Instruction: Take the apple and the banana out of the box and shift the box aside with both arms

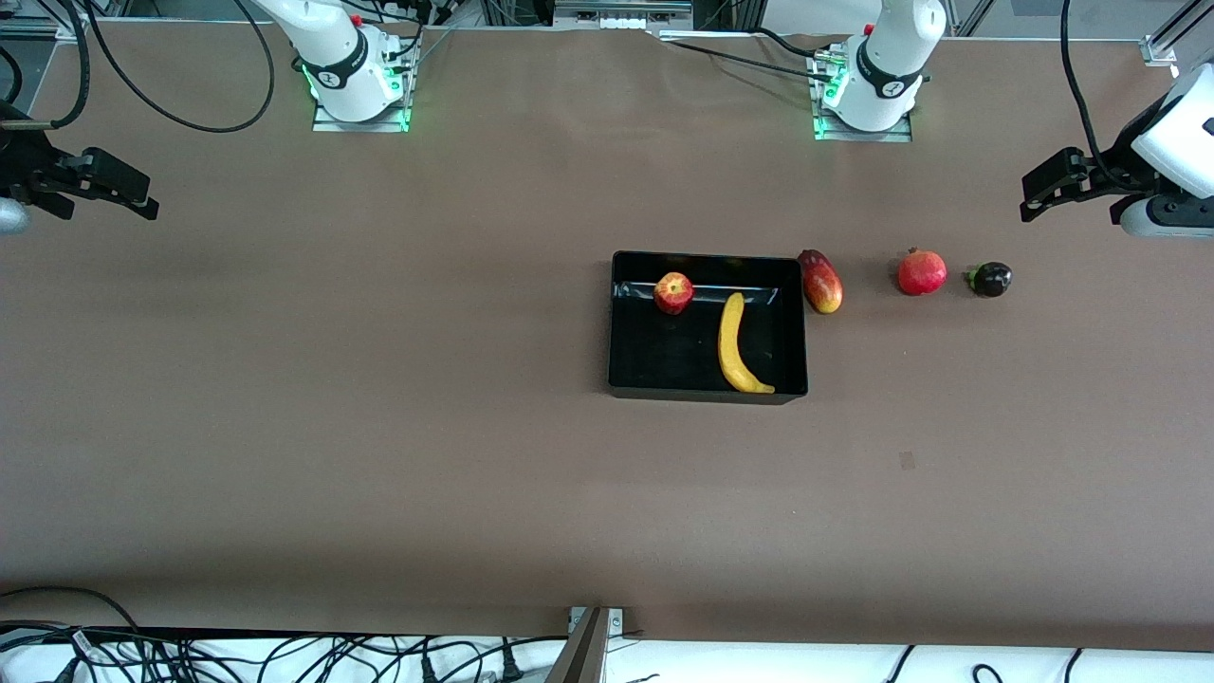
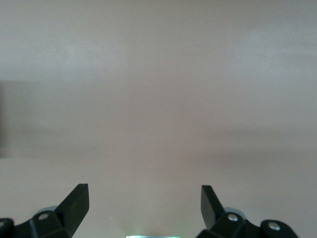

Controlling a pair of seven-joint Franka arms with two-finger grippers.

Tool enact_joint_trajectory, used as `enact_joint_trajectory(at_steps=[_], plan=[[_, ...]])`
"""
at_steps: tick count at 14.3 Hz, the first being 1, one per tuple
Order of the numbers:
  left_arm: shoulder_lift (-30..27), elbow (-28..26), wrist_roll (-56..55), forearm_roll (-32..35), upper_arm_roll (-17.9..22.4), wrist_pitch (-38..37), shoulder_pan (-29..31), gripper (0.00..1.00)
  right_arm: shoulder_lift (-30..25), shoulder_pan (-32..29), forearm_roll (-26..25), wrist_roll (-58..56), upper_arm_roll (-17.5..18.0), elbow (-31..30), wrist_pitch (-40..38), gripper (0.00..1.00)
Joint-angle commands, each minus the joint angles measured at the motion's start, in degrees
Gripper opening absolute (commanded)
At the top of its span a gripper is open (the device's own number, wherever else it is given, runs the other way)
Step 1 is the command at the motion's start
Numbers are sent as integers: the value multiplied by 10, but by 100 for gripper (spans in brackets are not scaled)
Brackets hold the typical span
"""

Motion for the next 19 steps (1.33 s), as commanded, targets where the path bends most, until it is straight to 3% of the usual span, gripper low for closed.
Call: enact_joint_trajectory(at_steps=[1, 19], plan=[[6, 18, 12, -13, 2, -8, 0, 100, 4, -1, -6, -8, 0, 10, -3, 100], [9, 12, -16, -18, -3, -3, -8, 100, 4, -1, -5, -8, 0, 10, -3, 100]])
